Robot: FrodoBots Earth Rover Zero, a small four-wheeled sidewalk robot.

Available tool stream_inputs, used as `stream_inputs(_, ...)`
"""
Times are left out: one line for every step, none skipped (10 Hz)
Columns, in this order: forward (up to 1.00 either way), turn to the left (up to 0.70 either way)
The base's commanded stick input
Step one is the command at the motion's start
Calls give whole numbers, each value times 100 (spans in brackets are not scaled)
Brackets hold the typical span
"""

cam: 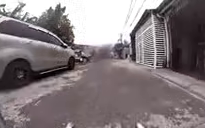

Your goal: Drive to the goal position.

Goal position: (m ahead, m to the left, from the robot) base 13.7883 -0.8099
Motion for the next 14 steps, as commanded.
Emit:
stream_inputs(100, 0)
stream_inputs(100, 0)
stream_inputs(100, 0)
stream_inputs(100, 0)
stream_inputs(100, 0)
stream_inputs(100, 0)
stream_inputs(100, 0)
stream_inputs(100, 0)
stream_inputs(100, 0)
stream_inputs(100, 0)
stream_inputs(100, 0)
stream_inputs(100, 0)
stream_inputs(100, 0)
stream_inputs(100, 0)
